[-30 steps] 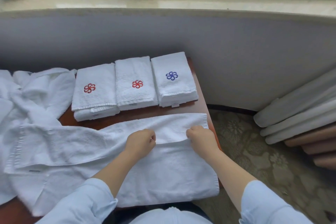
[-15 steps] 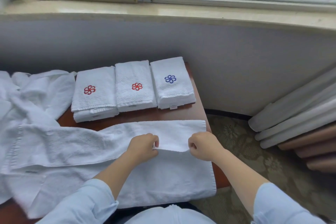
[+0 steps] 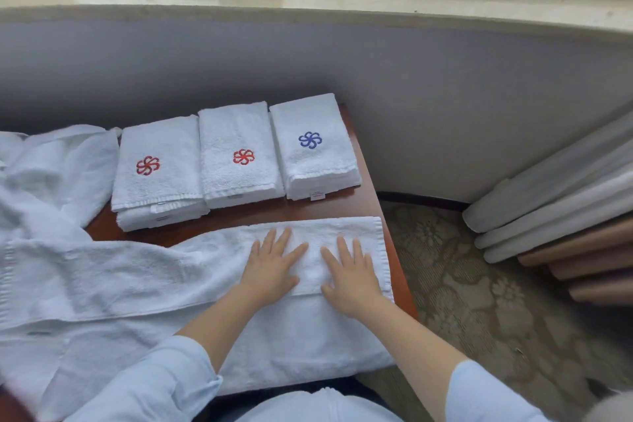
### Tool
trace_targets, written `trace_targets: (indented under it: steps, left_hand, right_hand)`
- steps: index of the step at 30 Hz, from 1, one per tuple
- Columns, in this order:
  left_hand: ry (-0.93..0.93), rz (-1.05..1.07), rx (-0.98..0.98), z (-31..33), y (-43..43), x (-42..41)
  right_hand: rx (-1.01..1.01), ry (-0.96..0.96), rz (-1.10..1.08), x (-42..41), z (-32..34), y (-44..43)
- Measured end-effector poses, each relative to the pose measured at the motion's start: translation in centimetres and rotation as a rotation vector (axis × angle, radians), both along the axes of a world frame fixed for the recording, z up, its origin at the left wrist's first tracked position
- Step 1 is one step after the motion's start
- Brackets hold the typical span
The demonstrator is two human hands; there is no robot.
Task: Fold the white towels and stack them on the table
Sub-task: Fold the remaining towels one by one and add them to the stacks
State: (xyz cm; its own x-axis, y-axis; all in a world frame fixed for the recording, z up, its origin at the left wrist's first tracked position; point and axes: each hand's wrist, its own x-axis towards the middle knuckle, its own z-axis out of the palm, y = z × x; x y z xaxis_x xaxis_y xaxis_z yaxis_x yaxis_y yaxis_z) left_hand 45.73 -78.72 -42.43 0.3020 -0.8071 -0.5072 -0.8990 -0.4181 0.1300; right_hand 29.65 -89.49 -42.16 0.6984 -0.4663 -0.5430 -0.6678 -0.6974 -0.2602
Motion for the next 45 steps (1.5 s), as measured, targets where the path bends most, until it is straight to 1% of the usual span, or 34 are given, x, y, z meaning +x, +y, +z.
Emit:
trace_targets:
  steps: [3,6,11,15,17,19,22,26,29,33,39,43,45]
  left_hand:
    - [-0.022,-0.001,0.0,-0.4,-1.4,-0.2]
    - [-0.007,0.005,-0.039,-0.5,-3.1,-0.5]
    - [0.137,0.001,-0.123,0.3,-4.8,-1.0]
    - [0.208,0.105,-0.239,1.1,-3.4,-0.5]
    - [0.192,0.179,-0.3,1.4,-1.6,0.1]
    - [0.152,0.23,-0.353,1.8,0.6,1.0]
    - [0.092,0.313,-0.412,2.7,4.4,3.1]
    - [-0.002,0.426,-0.423,3.8,9.4,6.5]
    - [-0.049,0.488,-0.421,4.5,12.6,9.2]
    - [-0.058,0.531,-0.398,4.7,15.6,12.9]
    - [-0.023,0.448,-0.323,3.2,17.0,17.7]
    - [-0.088,0.325,-0.225,2.0,16.5,19.8]
    - [-0.04,0.305,-0.222,1.8,16.3,20.6]
  right_hand:
    - [-0.033,0.019,0.041,-0.2,-0.3,-1.9]
    - [-0.009,0.047,0.071,-0.3,0.1,-4.9]
    - [0.04,0.045,0.05,-0.6,1.0,-8.7]
    - [0.003,0.034,-0.003,0.3,1.4,-8.2]
    - [-0.053,-0.029,-0.051,1.4,1.6,-6.8]
    - [-0.079,-0.149,-0.056,2.5,1.8,-4.9]
    - [0.009,-0.319,0.007,5.0,2.3,-1.4]
    - [0.103,-0.411,0.133,9.5,2.8,3.0]
    - [0.149,-0.427,0.158,12.8,3.2,5.7]
    - [0.187,-0.418,0.148,16.4,3.2,8.5]
    - [0.171,-0.379,0.046,19.7,2.6,11.3]
    - [0.143,-0.353,-0.017,20.9,2.3,12.3]
    - [0.129,-0.344,-0.045,21.2,2.3,12.6]
